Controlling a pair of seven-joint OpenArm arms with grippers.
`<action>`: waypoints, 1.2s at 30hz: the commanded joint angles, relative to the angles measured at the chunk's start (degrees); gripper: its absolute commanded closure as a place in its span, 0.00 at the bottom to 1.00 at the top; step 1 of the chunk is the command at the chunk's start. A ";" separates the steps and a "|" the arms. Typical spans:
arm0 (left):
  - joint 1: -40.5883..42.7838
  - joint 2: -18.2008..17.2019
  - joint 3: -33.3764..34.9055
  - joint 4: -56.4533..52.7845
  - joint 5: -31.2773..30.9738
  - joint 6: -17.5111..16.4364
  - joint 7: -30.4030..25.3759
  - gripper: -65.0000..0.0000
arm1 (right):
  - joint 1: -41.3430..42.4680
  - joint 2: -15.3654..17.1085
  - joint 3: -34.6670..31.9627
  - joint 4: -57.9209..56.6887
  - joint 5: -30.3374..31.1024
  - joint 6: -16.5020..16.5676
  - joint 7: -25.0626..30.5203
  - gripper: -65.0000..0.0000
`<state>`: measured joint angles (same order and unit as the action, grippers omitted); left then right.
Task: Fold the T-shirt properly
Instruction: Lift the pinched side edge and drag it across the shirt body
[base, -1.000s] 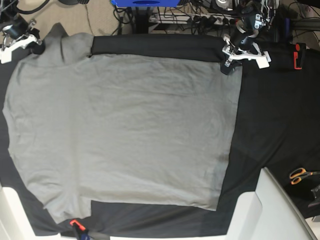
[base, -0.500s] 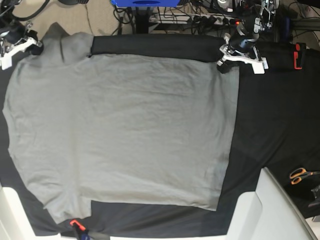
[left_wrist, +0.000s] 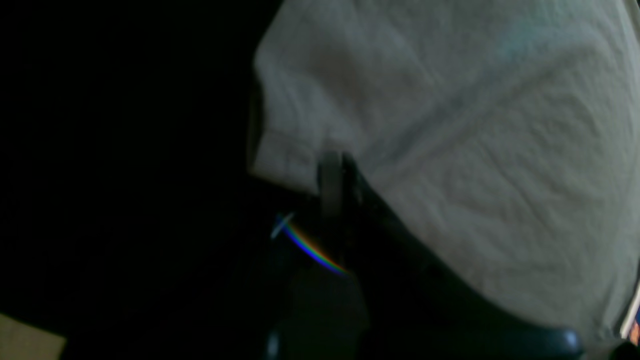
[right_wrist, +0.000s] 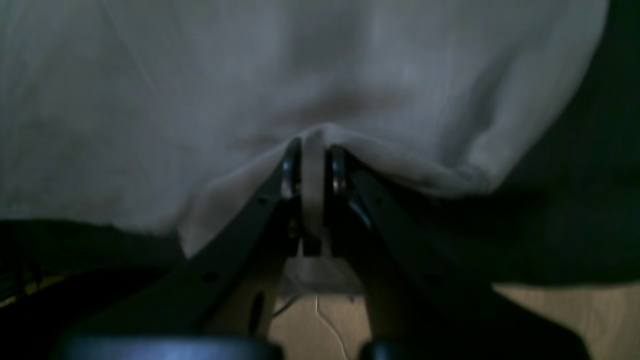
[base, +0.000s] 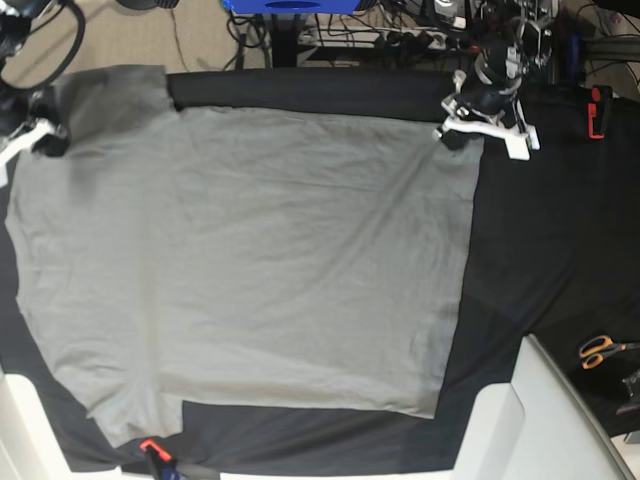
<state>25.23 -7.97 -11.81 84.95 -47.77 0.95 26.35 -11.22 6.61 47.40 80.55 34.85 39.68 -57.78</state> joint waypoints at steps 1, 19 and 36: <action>-0.75 -0.43 -0.36 1.25 -0.10 -0.47 2.00 1.00 | 0.81 1.26 0.03 0.90 1.06 0.32 0.68 1.00; -15.52 -1.92 0.25 -3.14 0.08 -0.38 13.78 1.00 | 12.85 8.64 -0.14 -12.91 0.97 0.32 1.30 1.00; -23.34 -2.71 5.79 -7.19 6.93 -0.38 13.78 1.00 | 20.32 12.68 -13.51 -26.44 0.89 0.32 12.20 1.00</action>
<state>2.63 -9.98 -5.82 76.97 -40.42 1.04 40.97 7.86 17.69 33.67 53.19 34.48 39.53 -46.92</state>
